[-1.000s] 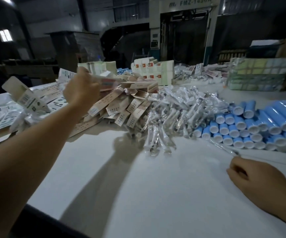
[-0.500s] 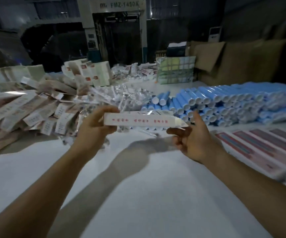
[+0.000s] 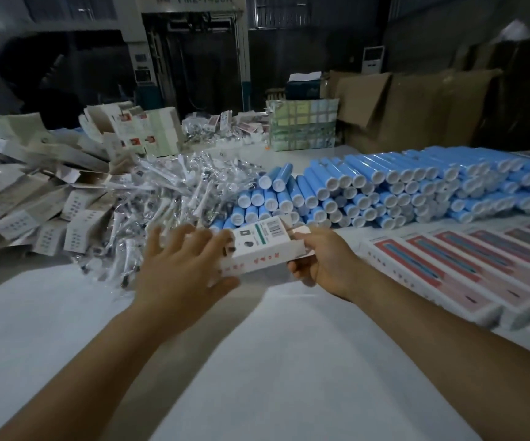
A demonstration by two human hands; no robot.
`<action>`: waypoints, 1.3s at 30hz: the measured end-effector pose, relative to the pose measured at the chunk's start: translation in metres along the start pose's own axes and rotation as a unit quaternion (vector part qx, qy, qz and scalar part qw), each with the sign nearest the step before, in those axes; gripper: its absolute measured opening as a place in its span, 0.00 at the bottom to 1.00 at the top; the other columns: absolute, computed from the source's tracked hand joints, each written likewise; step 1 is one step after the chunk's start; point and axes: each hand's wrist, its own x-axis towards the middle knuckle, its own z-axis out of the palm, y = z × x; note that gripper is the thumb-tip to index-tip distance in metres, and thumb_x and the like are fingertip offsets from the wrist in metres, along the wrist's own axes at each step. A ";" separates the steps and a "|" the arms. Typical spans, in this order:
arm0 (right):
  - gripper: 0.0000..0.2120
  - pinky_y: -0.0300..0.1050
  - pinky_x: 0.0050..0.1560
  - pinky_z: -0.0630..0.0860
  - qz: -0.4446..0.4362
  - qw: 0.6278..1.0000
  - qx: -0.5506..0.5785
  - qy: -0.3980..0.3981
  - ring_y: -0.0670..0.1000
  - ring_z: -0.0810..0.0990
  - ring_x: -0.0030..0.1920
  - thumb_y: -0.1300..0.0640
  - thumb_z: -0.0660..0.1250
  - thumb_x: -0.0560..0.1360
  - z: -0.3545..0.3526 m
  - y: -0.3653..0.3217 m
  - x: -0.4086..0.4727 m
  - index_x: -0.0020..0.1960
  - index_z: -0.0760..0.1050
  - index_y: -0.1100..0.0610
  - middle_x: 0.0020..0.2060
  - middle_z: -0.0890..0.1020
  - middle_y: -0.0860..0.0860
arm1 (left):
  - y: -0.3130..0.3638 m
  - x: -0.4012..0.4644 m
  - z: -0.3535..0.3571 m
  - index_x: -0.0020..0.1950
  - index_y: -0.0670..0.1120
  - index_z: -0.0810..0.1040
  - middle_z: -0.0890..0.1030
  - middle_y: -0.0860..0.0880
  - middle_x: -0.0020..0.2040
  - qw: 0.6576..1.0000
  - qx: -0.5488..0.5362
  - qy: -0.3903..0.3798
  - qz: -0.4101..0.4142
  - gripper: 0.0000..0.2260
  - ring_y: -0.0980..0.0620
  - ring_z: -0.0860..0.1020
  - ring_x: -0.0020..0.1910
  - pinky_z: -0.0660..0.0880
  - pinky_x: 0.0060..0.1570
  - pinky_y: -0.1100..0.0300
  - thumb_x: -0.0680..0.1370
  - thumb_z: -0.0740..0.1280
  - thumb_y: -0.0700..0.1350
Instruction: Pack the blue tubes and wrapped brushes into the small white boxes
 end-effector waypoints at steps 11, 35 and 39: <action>0.09 0.38 0.23 0.63 -0.028 0.998 -0.055 0.000 0.52 0.74 0.26 0.61 0.58 0.79 0.005 0.001 -0.006 0.54 0.76 0.60 0.40 0.82 0.62 | 0.032 0.025 0.003 0.71 0.50 0.57 0.68 0.50 0.63 0.991 0.008 -0.116 -0.062 0.37 0.48 0.69 0.61 0.65 0.58 0.53 0.71 0.50 0.73; 0.10 0.47 0.40 0.69 0.023 0.712 -0.694 0.107 0.54 0.70 0.33 0.59 0.59 0.80 0.031 -0.130 0.175 0.48 0.73 0.66 0.47 0.73 0.59 | 0.038 0.025 0.037 0.69 0.50 0.58 0.67 0.49 0.63 0.995 -0.027 -0.093 -0.022 0.28 0.48 0.67 0.59 0.63 0.60 0.50 0.77 0.53 0.67; 0.06 0.42 0.26 0.67 -0.010 0.801 -0.577 0.157 0.54 0.70 0.27 0.62 0.63 0.75 0.029 -0.136 0.151 0.48 0.73 0.64 0.33 0.73 0.58 | 0.035 0.024 0.035 0.70 0.51 0.58 0.68 0.51 0.64 0.996 -0.027 -0.074 -0.030 0.26 0.49 0.67 0.60 0.63 0.59 0.52 0.78 0.49 0.65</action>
